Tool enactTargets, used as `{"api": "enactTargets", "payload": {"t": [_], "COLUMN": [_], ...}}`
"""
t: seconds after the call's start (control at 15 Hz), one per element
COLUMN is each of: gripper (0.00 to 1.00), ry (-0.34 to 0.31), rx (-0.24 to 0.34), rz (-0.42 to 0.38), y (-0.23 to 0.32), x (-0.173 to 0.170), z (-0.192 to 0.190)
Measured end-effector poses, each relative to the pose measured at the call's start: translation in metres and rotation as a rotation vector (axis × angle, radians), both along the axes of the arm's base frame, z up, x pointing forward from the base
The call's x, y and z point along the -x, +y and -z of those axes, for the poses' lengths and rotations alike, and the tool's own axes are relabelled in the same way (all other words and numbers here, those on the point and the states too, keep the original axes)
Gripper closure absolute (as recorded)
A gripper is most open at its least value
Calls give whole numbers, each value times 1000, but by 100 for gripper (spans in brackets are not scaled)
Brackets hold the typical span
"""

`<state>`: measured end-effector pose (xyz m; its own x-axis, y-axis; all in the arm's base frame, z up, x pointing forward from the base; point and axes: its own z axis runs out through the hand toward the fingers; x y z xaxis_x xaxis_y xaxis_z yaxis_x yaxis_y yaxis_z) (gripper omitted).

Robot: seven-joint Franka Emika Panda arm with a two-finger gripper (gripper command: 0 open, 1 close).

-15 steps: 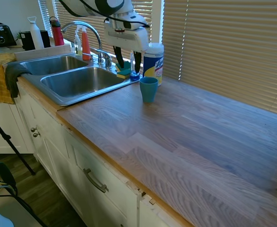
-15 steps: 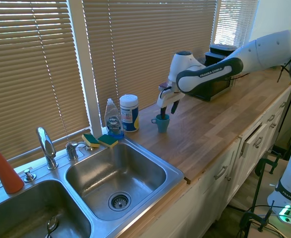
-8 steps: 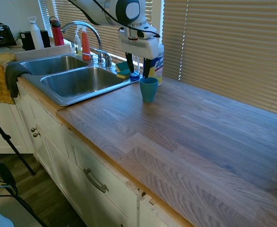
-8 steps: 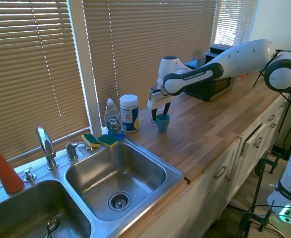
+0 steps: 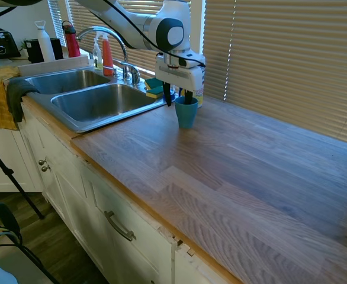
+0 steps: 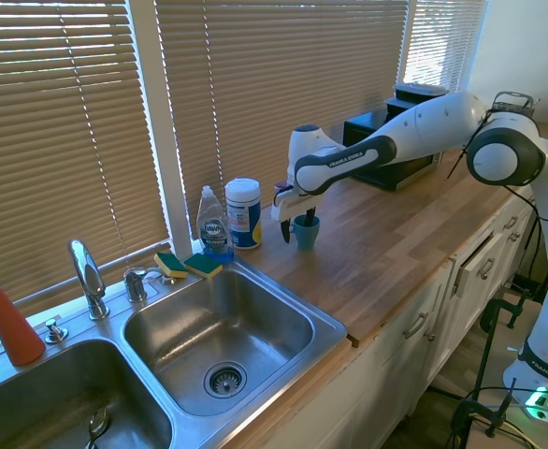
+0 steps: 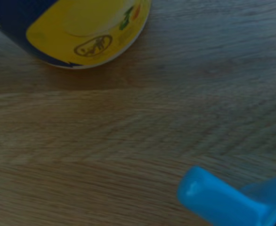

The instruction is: Put the mug in the sink

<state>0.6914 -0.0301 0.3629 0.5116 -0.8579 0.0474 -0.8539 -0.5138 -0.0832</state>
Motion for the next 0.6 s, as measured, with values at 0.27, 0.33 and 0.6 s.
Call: {"api": "enactTargets", "payload": {"t": [0.27,0.33,0.6], "gripper": [100,100,100], "ry": [4,5,11], "rx": [-8,-11,-24], "rz": [1,2,2], "y": [1,1,0], "x": [-1,-1,-1], "z": [4,4,9]}}
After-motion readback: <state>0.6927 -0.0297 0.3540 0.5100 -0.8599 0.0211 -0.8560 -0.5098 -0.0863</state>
